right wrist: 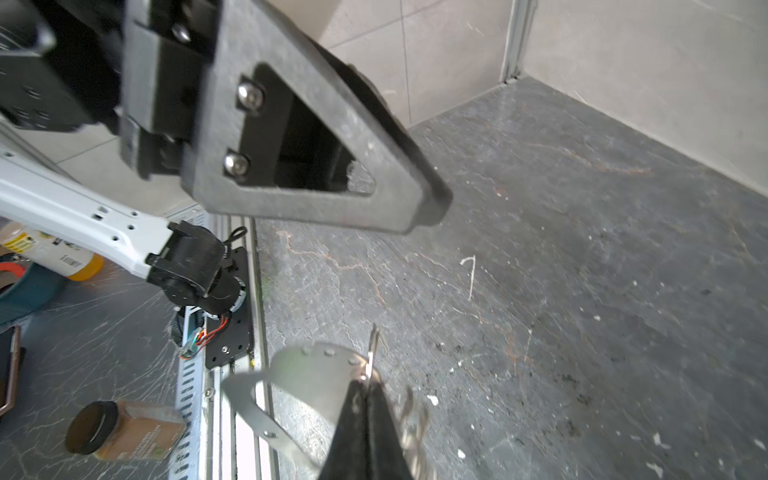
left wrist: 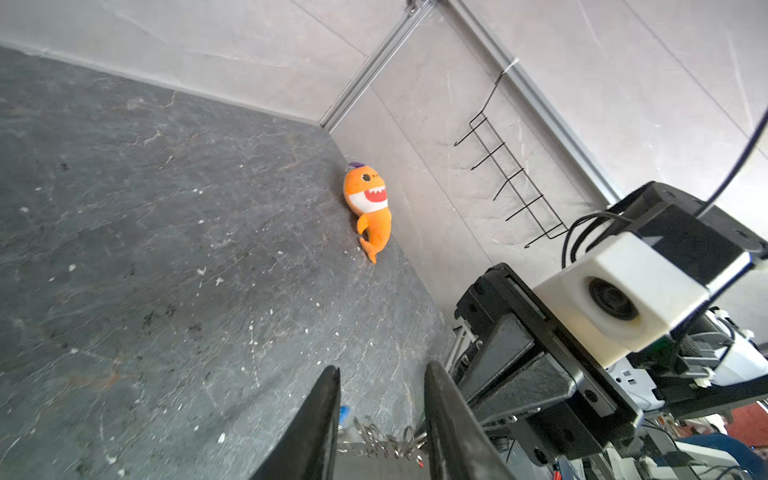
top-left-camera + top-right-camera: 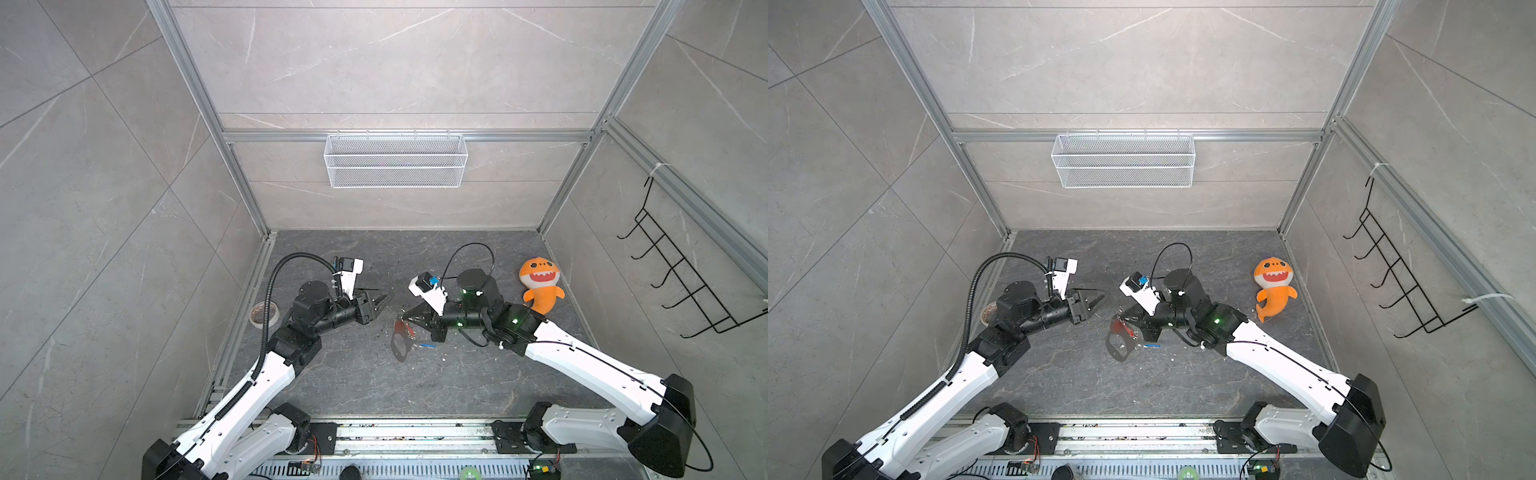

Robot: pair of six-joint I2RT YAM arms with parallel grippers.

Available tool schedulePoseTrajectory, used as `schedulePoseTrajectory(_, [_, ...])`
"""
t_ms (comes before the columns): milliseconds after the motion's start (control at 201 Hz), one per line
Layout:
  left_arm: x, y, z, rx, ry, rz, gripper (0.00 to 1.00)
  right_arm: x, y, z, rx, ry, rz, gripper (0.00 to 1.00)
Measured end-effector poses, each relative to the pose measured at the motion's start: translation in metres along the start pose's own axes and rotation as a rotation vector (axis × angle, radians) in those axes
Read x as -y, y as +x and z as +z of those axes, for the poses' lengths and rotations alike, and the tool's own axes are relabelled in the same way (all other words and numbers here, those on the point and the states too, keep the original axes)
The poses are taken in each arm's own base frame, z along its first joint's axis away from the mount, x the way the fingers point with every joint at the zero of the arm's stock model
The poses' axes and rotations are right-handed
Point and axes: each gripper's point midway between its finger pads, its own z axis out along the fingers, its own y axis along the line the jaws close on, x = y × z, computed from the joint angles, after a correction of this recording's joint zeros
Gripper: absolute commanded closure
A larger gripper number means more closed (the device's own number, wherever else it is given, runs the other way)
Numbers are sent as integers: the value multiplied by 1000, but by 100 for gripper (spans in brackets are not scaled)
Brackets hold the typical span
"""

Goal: Remove the keys from the keyring

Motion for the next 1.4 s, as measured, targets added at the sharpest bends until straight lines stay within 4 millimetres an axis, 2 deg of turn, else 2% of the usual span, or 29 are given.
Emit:
schedulePoseTrajectory(204, [13, 6, 0, -18, 95, 31, 62, 0, -7, -8, 24, -56, 7, 100])
schedulePoseTrajectory(324, [23, 6, 0, -21, 141, 53, 63, 0, -8, -11, 31, -83, 14, 100])
schedulePoseTrajectory(428, [28, 6, -1, -25, 168, 65, 67, -1, -9, -13, 36, -107, 18, 100])
schedulePoseTrajectory(867, [45, 20, 1, -81, 241, 88, 68, -11, -18, -24, 53, -217, 23, 100])
schedulePoseTrajectory(1255, [50, 30, 3, -115, 272, 113, 81, -11, -16, -24, 47, -242, 34, 100])
schedulePoseTrajectory(1400, [50, 30, 3, -114, 272, 121, 89, -11, -19, -24, 50, -255, 35, 100])
